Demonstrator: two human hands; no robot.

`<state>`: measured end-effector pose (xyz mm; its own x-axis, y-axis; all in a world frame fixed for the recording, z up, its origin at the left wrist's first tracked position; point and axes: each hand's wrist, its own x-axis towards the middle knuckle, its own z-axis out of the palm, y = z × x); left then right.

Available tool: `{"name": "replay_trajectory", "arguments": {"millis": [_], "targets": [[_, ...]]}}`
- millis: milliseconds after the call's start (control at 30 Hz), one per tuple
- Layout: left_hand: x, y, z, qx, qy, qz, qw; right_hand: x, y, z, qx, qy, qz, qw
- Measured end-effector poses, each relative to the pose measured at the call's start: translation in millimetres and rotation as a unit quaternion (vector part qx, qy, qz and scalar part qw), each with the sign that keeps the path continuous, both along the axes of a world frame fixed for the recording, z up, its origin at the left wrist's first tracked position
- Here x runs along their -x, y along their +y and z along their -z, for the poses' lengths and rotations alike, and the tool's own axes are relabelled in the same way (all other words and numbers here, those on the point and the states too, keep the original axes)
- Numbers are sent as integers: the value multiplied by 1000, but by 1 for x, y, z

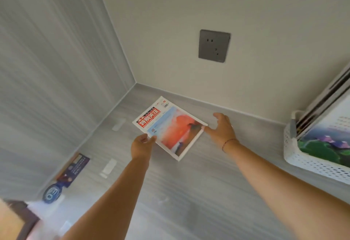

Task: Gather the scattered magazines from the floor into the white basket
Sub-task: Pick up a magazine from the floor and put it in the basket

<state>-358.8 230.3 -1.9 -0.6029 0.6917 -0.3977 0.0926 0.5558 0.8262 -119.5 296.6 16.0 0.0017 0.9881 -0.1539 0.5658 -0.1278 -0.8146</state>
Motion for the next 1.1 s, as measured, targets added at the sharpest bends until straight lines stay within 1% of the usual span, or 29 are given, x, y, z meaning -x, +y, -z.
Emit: {"name": "replay_trajectory", "arguments": {"millis": [133,267,433,600,667,733,833,933,1000,1067,1100], "targets": [[18,2,15,5,-90,-61,994,36,23,15,67,-30,-56,996],[22,15,22,-9,-170,-65,983,49,38,29,110,-71,-65,989],[24,32,22,-19,-218,-50,974,51,42,40,101,-132,-77,983],[16,40,13,-54,-300,-5,953,52,37,44,78,-141,-79,984],[12,39,11,-55,-302,24,951,51,35,41,94,-132,-78,984],[10,38,8,-64,-282,35,957,48,34,39,109,-106,-75,986],[9,38,-6,-88,-235,46,967,41,32,35,142,-32,-43,988],[5,37,-25,-132,-228,122,957,35,33,27,176,64,0,982],[-1,36,-39,-142,-219,186,947,28,31,19,200,155,28,967],[-7,35,-53,-141,-205,239,939,18,28,9,231,253,53,938],[-10,34,-58,-143,-204,255,934,11,25,5,238,280,52,929]]}}
